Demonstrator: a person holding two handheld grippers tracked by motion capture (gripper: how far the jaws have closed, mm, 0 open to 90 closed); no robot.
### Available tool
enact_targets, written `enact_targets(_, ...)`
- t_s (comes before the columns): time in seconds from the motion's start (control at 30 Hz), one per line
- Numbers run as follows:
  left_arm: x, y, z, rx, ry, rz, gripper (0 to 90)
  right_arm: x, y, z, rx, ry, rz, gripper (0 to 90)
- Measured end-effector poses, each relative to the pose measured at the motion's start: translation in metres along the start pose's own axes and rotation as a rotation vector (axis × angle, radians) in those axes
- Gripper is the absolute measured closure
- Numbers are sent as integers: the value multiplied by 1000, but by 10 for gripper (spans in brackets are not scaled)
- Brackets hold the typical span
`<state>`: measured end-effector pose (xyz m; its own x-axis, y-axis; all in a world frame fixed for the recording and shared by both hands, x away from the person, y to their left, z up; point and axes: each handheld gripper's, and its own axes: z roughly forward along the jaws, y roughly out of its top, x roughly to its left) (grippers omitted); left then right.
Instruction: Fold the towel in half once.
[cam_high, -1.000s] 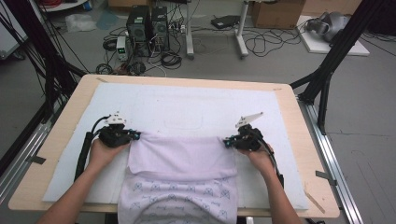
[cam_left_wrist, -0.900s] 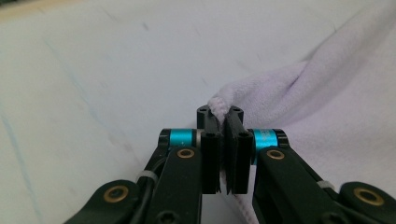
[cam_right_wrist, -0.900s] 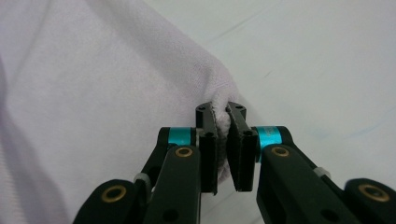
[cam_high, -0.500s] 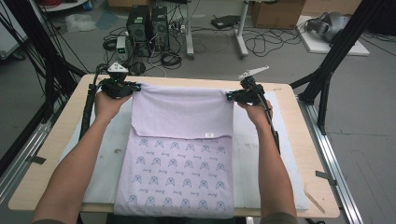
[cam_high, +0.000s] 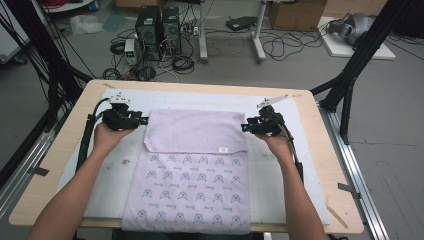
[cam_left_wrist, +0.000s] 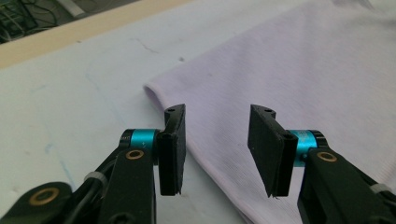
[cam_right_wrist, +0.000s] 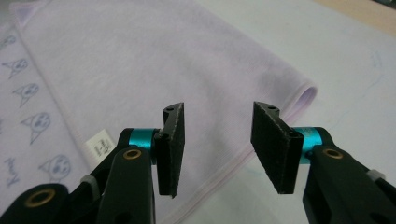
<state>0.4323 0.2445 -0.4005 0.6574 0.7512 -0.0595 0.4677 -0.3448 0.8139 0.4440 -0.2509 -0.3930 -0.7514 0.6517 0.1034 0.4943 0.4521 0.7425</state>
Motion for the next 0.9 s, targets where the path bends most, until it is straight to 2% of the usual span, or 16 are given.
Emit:
enact_targets(0.17, -17, -15, 1, 15, -53, 32, 570, 10, -16, 2, 22, 19, -7, 586)
enact_targets(0.33, -27, -27, 0, 42, -112, 55, 598, 16, -31, 8, 43, 36, -13, 606)
enact_targets(0.4, -29, -32, -1, 54, -117, 63, 599, 19, -35, 10, 50, 41, -8, 606)
enact_targets(0.63, -28, -53, -3, 126, -98, 78, 599, 29, -53, 12, 57, 52, -16, 603)
enact_targets(0.7, -27, -55, -5, 122, -99, 73, 603, 30, -55, 10, 54, 53, -12, 597)
enact_targets(0.8, -27, -54, -8, 115, -98, 78, 605, 34, -54, 7, 66, 45, -35, 597)
enact_targets(0.9, -28, -51, -13, 77, -103, 70, 605, 36, -52, 4, 53, 46, -48, 597)
